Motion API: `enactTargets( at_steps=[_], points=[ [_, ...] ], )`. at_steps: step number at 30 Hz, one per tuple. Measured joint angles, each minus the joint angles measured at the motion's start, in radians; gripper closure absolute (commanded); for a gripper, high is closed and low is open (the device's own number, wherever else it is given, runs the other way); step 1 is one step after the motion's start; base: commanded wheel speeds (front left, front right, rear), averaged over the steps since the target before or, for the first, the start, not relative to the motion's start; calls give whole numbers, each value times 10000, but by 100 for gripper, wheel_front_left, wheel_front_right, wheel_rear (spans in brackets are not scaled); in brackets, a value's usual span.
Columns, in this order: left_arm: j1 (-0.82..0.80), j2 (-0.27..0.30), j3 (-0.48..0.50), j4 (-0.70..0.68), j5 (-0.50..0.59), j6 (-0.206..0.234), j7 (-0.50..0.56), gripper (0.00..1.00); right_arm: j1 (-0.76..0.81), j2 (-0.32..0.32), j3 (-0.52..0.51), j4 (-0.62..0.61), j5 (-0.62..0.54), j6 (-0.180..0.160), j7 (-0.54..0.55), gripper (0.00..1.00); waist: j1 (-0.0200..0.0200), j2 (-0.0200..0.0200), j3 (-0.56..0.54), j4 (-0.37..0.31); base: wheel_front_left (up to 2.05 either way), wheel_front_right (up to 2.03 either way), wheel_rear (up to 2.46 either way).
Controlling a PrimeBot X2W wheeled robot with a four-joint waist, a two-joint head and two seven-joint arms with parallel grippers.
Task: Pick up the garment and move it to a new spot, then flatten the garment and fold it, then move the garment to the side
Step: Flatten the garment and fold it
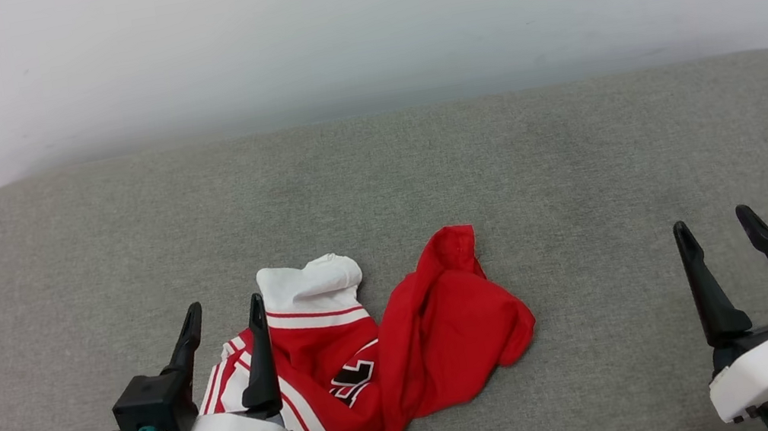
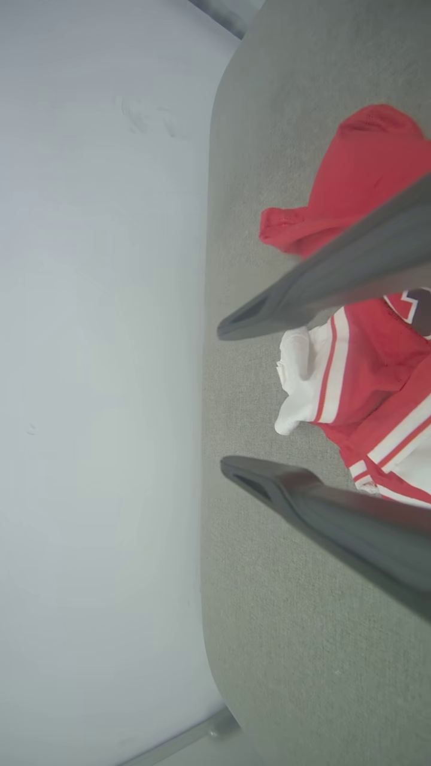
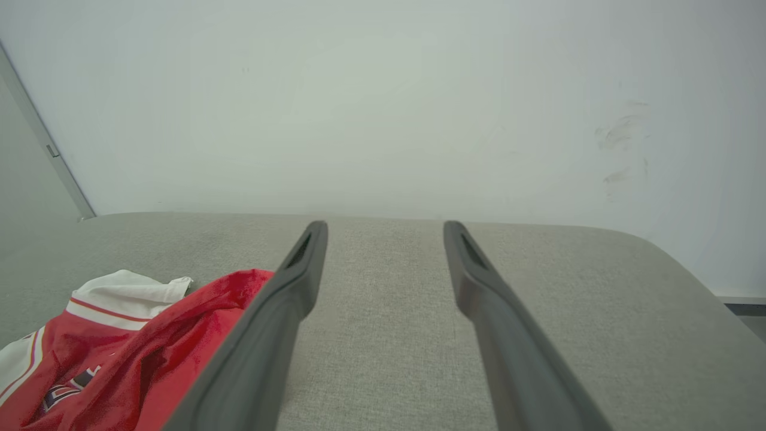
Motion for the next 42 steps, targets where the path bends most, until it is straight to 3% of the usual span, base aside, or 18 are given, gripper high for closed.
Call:
enactTargets(
  at_steps=[6, 10, 16, 23, 31, 37, 39, 40, 41, 42],
  points=[
    [-129, 27, -21, -322, 201, 56, -230, 0, 45, 2, -326, 217, 224, -2, 596, 0, 0, 0, 90, 307, 0, 0, 0],
    [-220, 15, -71, -537, 282, 75, -244, 0, -468, -105, -295, 650, 698, -2, 1806, 0, 0, 0, 252, 642, 0, 0, 0],
    [-446, -155, -178, -690, 339, 84, -407, 0, -1987, -1160, 416, 1712, 1860, -2, 4598, 0, 0, 0, 670, 1231, 0, 0, 0],
    [-791, -502, -349, -579, 362, -63, -610, 0, -3809, -2125, 2119, 2863, 3104, -2, 7586, 0, 1, 0, 1263, 2029, 0, 0, 0],
    [-1135, -876, -426, -205, 316, -328, -815, 0, -5367, -2621, 3586, 4821, 3833, -2, 8132, 0, 2, 0, 1967, 2843, 0, 0, 0],
    [-1193, -1087, -395, 98, 286, -485, -894, 0, -5934, -2629, 4272, 6195, 4416, -2, 8353, 0, 1, 0, 2226, 3199, 0, 0, 0],
    [-1193, -1114, -372, 184, 286, -499, -915, 0, -6059, -2635, 4433, 6445, 4629, -2, 8399, 77, 2, 0, 2195, 3211, 0, 0, 0],
    [-1193, -1122, -355, 215, 288, -500, -924, 0, -6081, -2637, 4520, 6504, 4713, -2, 8380, 77, 1, 0, 2173, 3196, 0, 0, 0],
    [-1192, -1126, -336, 242, 290, -502, -932, 0, -6119, -2640, 4612, 6562, 4778, -2, 8332, 100, 1, 0, 2150, 3172, 0, 0, 0],
    [-1191, -1129, -318, 267, 290, -502, -932, 0, -6148, -2631, 4679, 6613, 4905, -2, 8278, 100, 1, 0, 2128, 3135, 0, 0, 0]
  ],
)
